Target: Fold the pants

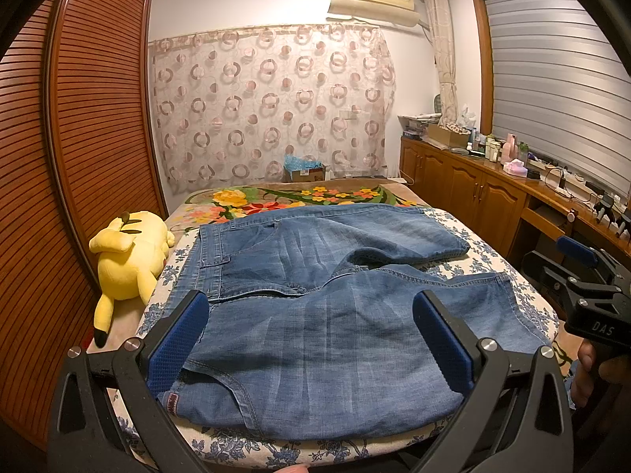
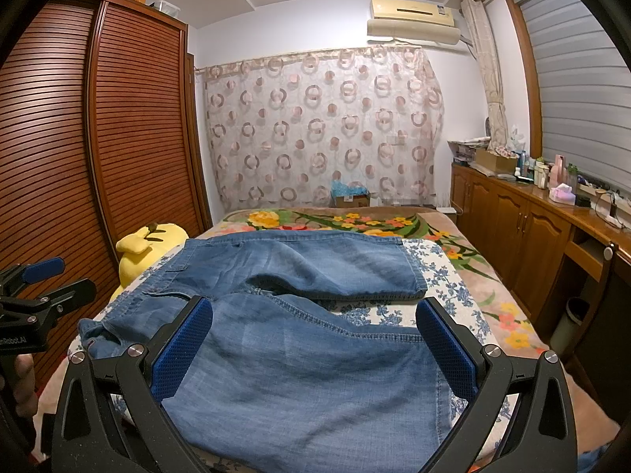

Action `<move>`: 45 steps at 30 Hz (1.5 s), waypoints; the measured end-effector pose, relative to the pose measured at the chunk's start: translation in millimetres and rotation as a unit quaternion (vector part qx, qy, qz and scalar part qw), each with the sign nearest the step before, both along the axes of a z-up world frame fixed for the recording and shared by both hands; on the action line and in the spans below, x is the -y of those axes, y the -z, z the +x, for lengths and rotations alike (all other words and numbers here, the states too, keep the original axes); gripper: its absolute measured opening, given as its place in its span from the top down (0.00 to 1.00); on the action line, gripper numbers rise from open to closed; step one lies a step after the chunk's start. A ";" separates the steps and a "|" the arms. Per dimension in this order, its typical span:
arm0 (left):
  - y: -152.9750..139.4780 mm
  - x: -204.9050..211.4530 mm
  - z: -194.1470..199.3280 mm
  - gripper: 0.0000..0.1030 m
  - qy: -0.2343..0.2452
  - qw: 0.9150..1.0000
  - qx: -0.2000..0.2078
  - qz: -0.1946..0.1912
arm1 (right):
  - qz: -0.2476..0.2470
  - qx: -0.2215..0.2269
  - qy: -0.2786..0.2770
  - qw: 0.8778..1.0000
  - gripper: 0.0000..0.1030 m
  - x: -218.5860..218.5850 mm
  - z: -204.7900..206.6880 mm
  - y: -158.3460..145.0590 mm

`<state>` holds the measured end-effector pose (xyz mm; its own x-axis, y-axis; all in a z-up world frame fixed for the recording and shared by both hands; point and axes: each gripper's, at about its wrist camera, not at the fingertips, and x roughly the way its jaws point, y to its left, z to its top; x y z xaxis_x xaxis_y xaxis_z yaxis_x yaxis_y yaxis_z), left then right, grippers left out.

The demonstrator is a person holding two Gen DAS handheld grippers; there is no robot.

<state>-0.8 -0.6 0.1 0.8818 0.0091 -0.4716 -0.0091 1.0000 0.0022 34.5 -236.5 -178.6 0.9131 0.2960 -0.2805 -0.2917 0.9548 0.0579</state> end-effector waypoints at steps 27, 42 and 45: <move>34.6 -22.3 26.9 0.00 -0.003 0.998 -0.067 0.000 | -0.021 -0.054 0.015 0.998 0.00 3.2 23.7 15.6; 63.4 -82.6 31.8 0.00 -0.034 0.994 -0.101 -0.008 | -0.054 -0.125 0.057 0.989 0.00 25.4 27.2 17.8; 67.6 -99.9 30.7 0.00 -0.049 0.993 -0.107 -0.006 | -0.059 -0.132 0.063 0.987 0.00 27.8 22.1 13.4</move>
<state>29.9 99.3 -67.5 0.7572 0.0824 -0.6480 -0.1063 0.9943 0.0023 56.6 -264.3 -192.0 0.8310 0.1356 -0.5394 -0.1594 0.9872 0.0026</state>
